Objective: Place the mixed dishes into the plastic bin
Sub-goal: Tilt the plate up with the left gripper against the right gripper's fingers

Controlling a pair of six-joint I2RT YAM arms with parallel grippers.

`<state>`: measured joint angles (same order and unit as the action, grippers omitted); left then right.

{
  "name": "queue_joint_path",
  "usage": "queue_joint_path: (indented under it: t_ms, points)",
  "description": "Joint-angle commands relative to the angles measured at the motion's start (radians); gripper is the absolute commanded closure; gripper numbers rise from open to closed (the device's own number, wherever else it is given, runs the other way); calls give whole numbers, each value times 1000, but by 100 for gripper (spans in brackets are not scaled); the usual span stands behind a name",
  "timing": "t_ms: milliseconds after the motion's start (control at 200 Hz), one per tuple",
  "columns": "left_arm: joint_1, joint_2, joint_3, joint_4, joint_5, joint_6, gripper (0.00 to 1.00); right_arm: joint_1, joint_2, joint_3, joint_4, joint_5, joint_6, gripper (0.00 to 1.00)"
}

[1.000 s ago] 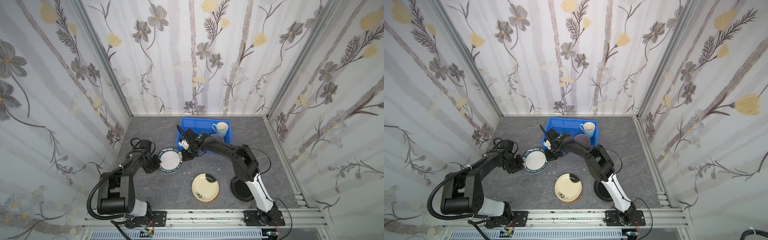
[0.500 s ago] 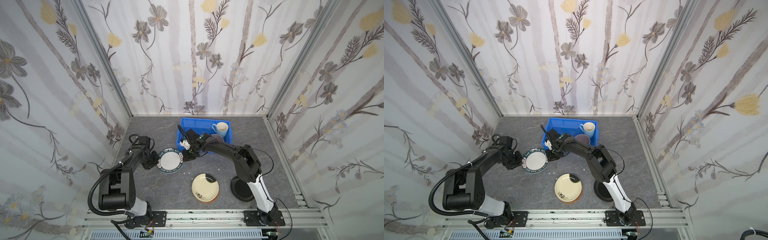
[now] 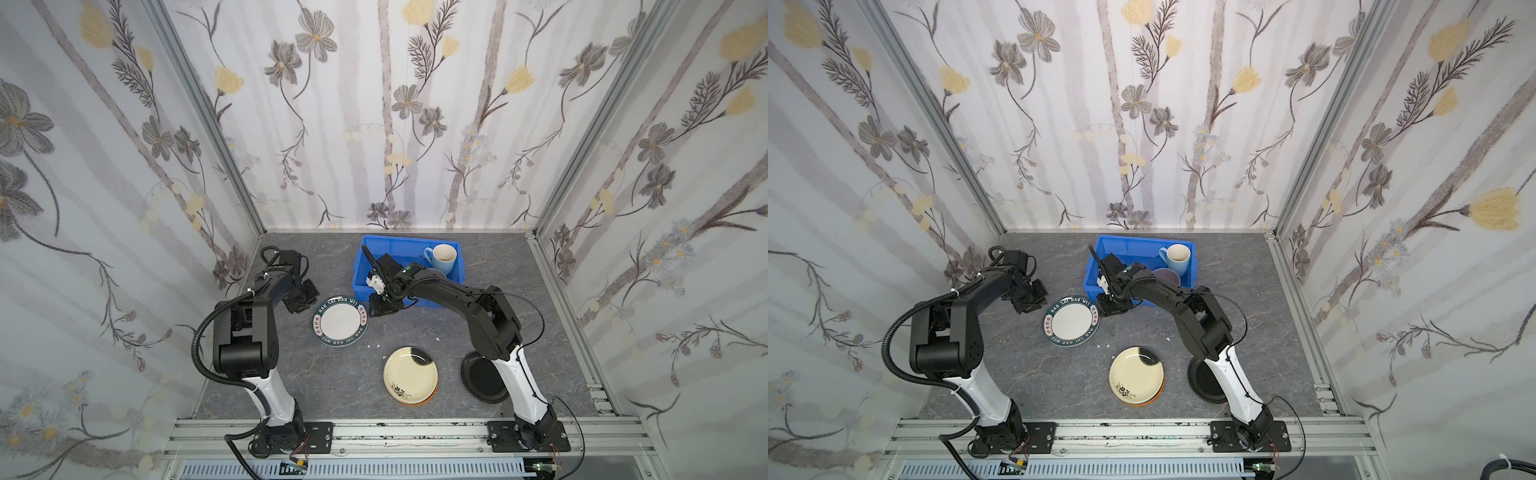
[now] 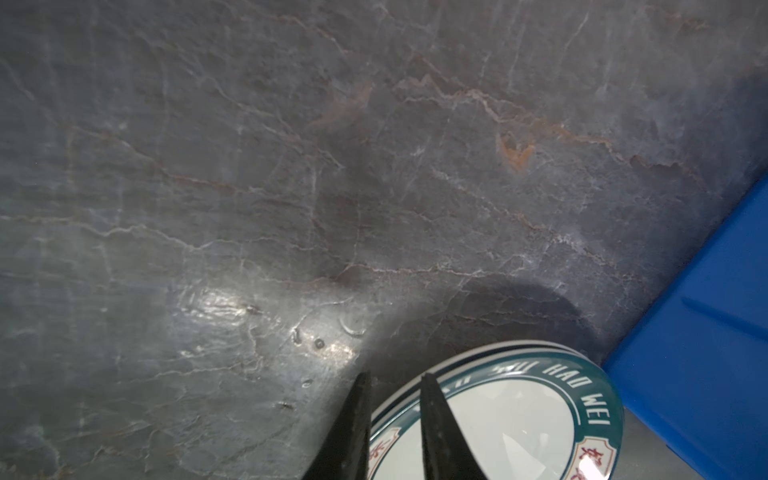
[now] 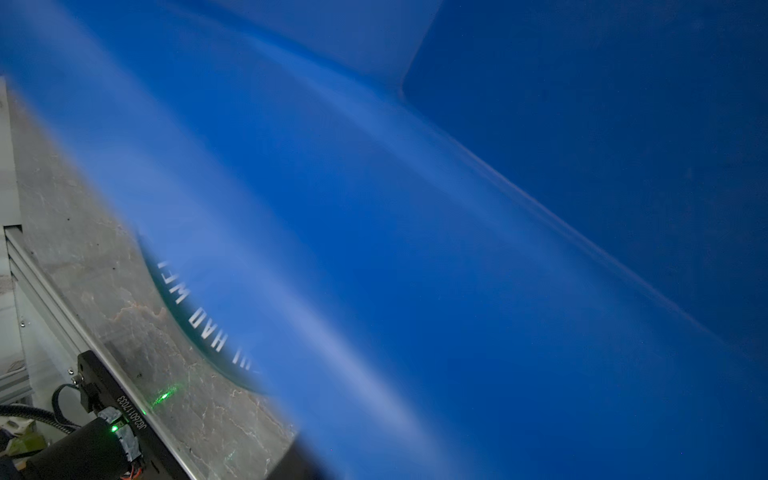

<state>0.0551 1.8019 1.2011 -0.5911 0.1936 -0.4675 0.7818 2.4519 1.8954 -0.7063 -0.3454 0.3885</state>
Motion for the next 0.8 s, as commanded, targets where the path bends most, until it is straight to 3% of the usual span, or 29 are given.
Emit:
queue_joint_path:
  t_ms: [0,310,794]
  points:
    - [0,26,24,21,36,8,75,-13,15,14,51,6,7,63]
    - [-37,52,33,28,56,19,75,-31,39,62,59,-50,-3,60]
    - [-90,-61,-113,28,55,9,77,3,-3,-2,51,-48,-28,63]
